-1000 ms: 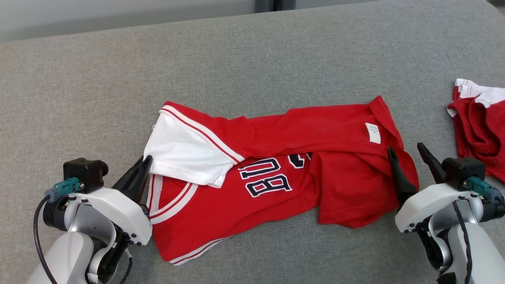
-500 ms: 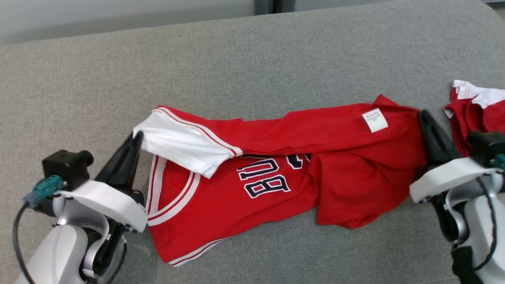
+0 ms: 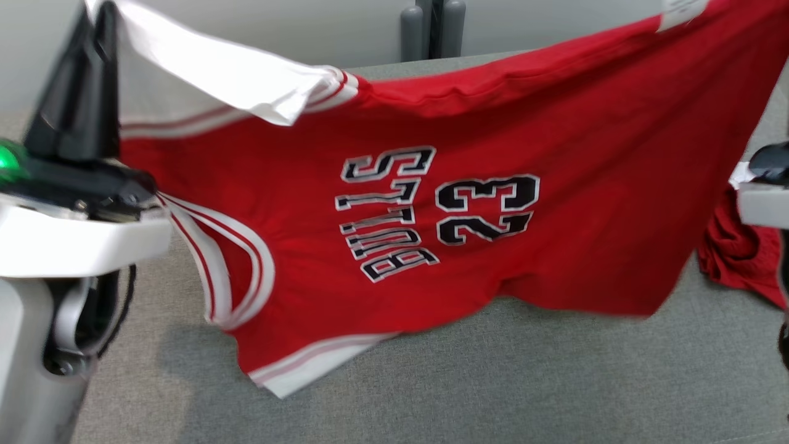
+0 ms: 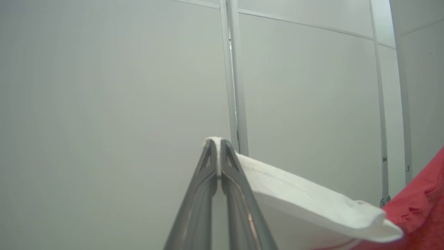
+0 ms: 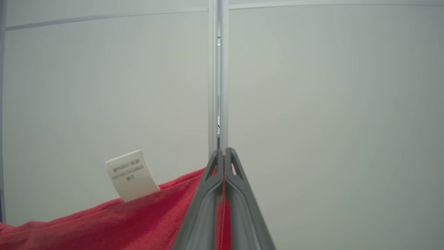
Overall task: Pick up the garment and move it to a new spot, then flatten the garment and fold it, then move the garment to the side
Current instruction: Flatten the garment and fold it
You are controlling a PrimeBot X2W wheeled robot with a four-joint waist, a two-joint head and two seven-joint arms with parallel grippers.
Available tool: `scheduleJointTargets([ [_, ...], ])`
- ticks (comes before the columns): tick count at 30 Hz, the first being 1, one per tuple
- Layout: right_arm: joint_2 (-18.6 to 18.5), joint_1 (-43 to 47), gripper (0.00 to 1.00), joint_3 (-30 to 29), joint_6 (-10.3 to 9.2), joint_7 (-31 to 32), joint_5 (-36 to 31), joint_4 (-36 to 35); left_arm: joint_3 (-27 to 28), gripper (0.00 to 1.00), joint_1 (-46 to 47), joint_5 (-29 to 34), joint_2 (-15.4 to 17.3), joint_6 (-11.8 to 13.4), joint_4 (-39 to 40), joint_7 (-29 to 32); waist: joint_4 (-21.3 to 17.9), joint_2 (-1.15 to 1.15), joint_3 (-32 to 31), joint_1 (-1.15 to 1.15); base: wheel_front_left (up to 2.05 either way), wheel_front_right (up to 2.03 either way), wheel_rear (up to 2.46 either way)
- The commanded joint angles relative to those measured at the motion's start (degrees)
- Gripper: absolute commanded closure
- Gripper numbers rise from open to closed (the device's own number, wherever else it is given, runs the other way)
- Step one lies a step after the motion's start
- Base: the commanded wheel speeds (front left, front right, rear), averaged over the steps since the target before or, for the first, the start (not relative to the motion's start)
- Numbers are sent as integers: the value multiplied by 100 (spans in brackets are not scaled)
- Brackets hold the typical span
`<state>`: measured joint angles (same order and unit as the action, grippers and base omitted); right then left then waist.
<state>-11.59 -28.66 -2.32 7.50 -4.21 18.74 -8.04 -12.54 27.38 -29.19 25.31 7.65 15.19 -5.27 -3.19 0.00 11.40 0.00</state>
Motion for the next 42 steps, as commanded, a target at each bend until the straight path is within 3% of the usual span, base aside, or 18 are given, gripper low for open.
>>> scheduleJointTargets([
  [1,-71,-121,100,-35,-2,49,41,-214,39,100,222,88,63,49,157,2,28,0,-55,0,0,0,0],
  [9,-77,-609,100,-107,-2,504,142,-1188,-16,100,1120,368,140,79,886,225,54,0,-213,0,0,0,0],
  [18,-93,-923,100,-25,-2,677,329,-868,-108,100,1573,300,62,-14,582,258,42,0,-52,0,0,0,0],
  [27,-224,-2049,100,244,-2,443,624,338,-354,100,2940,99,-245,-631,-1028,-87,113,0,381,0,0,0,0],
  [29,-232,-2678,100,472,-2,221,668,985,-479,100,3609,159,-382,-887,-1869,-274,119,0,557,0,0,0,0],
  [31,-220,-2906,100,558,-2,119,688,1224,-523,100,3841,203,-407,-960,-2137,-331,109,0,616,0,0,0,0],
  [37,-59,-4197,100,1045,-2,-686,824,2890,-700,100,5112,482,-604,-1206,-3874,-761,50,0,894,0,0,0,0],
  [42,186,-5033,100,1265,-2,-1072,861,4161,-591,100,5905,593,-739,-1263,-5082,-951,-11,0,1077,0,0,0,0],
])
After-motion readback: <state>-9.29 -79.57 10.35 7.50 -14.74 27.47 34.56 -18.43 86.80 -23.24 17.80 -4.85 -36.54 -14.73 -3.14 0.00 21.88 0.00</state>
